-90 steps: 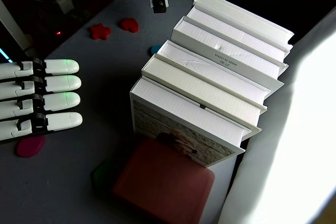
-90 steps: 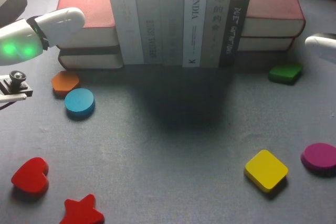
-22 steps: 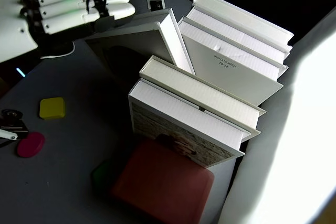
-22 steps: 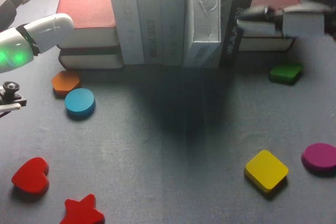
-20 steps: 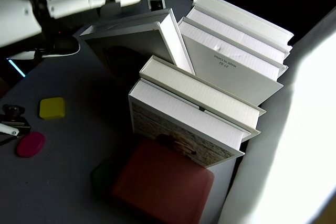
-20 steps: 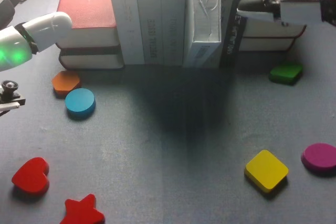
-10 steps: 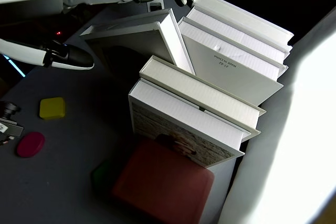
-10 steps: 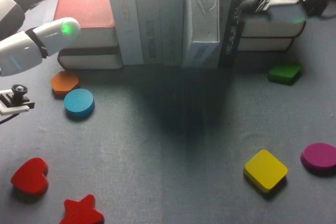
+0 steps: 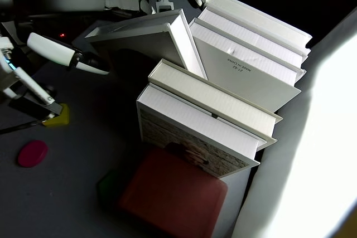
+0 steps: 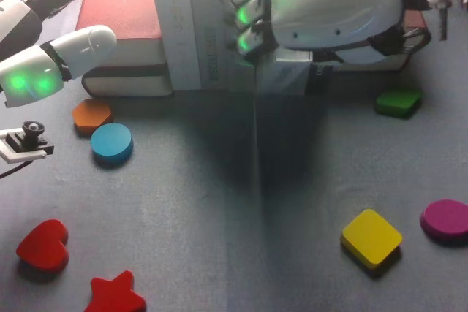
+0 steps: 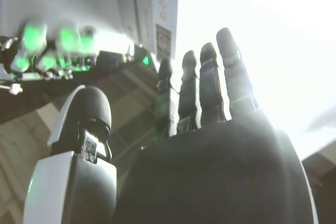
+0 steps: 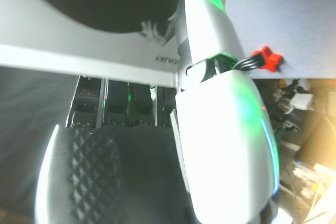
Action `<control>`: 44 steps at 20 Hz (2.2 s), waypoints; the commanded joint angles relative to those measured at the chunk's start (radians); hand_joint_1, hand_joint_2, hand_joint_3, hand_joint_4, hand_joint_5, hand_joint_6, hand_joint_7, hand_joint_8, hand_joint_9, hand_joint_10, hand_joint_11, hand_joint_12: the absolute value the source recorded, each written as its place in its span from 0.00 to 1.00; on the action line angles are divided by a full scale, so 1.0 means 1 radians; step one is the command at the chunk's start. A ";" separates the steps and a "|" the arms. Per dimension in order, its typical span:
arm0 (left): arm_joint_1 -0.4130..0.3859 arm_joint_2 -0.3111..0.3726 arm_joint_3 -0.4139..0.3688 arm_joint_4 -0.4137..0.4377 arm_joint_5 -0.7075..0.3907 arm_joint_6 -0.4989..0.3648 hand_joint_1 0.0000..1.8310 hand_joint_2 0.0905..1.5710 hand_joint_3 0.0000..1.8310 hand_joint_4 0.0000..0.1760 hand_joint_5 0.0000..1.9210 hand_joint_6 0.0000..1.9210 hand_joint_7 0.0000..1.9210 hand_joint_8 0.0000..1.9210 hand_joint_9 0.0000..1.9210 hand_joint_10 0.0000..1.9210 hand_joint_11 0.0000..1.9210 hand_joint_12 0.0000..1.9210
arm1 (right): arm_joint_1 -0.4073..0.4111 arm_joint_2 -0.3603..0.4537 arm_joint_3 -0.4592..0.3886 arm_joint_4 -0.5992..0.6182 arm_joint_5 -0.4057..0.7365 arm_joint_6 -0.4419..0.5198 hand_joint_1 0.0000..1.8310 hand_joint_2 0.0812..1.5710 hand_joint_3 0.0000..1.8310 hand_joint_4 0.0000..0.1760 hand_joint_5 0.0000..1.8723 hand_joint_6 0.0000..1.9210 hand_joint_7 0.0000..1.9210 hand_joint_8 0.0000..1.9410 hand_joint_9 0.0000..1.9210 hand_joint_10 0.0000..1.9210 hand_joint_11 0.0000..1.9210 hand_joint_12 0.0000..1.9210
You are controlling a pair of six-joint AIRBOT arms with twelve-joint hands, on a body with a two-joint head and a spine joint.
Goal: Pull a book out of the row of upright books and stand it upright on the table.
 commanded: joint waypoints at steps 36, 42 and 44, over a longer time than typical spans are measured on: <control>-0.003 -0.005 0.002 -0.048 -0.127 -0.011 0.19 0.88 0.00 0.22 0.13 0.00 0.07 0.00 0.03 0.00 0.00 0.15 | 0.179 0.219 -0.177 0.230 0.546 0.069 0.65 0.78 0.01 0.00 0.46 0.55 0.34 0.88 0.23 1.00 0.11 1.00; -0.002 -0.005 0.000 -0.048 -0.121 -0.011 0.21 0.87 0.00 0.09 0.14 0.00 0.08 0.00 0.04 0.00 0.00 0.18 | 0.166 0.209 -0.165 0.226 0.592 0.155 0.65 0.78 0.01 0.00 0.46 0.55 0.34 0.88 0.23 1.00 0.11 1.00; -0.002 -0.005 0.000 -0.048 -0.120 -0.011 0.20 0.87 0.00 0.09 0.13 0.00 0.07 0.00 0.03 0.00 0.00 0.12 | 0.149 0.178 -0.143 0.207 0.578 0.183 0.65 0.78 0.01 0.00 0.46 0.55 0.34 0.88 0.23 1.00 0.11 1.00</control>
